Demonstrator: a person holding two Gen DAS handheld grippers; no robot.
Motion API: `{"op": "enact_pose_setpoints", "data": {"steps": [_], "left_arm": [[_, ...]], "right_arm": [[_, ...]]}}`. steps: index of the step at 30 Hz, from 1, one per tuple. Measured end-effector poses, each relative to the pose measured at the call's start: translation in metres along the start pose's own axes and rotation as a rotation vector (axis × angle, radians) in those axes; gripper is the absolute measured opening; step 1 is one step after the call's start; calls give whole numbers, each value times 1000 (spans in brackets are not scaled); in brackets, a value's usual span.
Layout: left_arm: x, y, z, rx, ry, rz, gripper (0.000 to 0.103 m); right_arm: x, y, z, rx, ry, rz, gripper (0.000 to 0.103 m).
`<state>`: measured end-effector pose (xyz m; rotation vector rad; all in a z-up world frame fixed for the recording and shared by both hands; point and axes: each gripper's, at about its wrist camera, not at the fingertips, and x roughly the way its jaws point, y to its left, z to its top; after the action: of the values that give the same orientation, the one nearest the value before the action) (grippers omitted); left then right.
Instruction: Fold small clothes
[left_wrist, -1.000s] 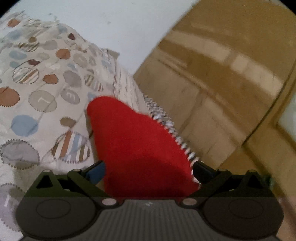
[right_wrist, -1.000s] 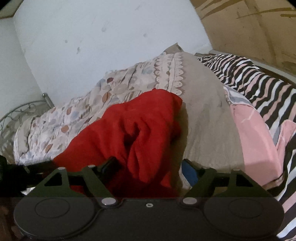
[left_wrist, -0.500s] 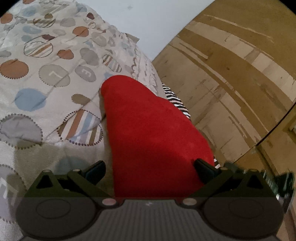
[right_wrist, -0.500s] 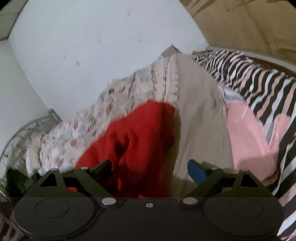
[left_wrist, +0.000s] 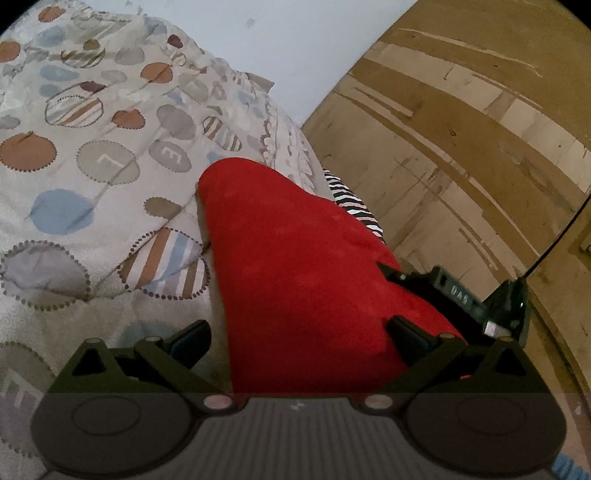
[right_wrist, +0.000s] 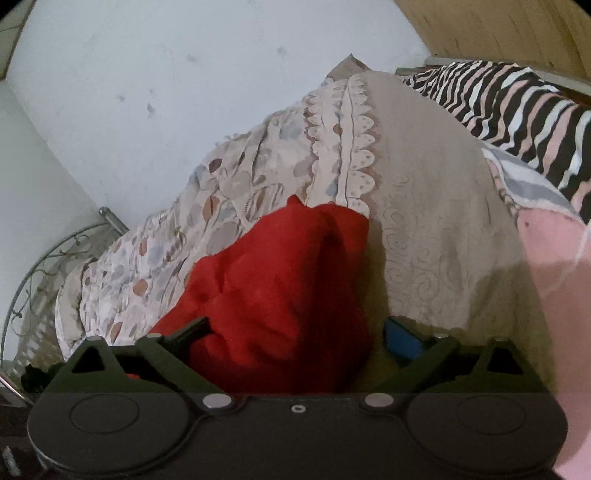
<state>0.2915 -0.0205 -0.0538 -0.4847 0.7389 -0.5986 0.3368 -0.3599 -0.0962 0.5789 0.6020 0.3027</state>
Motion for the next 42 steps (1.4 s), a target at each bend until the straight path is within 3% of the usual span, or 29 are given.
{"op": "enact_pose_setpoints", "data": {"steps": [5, 15, 31, 35, 39, 42], "left_arm": [[0, 1, -1, 4, -3, 1, 103], [-1, -3, -3, 33, -13, 14, 103], [-2, -6, -2, 59, -24, 19, 103], [2, 6, 3, 5, 4, -54, 103], [24, 41, 3, -244, 149, -224, 103], [29, 42, 7, -233, 183, -237, 102]], "right_arm": [[-1, -1, -8, -13, -18, 1, 98], [-6, -3, -19, -15, -45, 11, 86], [-7, -3, -25, -18, -69, 10, 85], [-9, -2, -24, 9, -55, 15, 76], [-10, -8, -22, 108, -25, 54, 66], [-13, -3, -22, 130, -22, 41, 57]]}}
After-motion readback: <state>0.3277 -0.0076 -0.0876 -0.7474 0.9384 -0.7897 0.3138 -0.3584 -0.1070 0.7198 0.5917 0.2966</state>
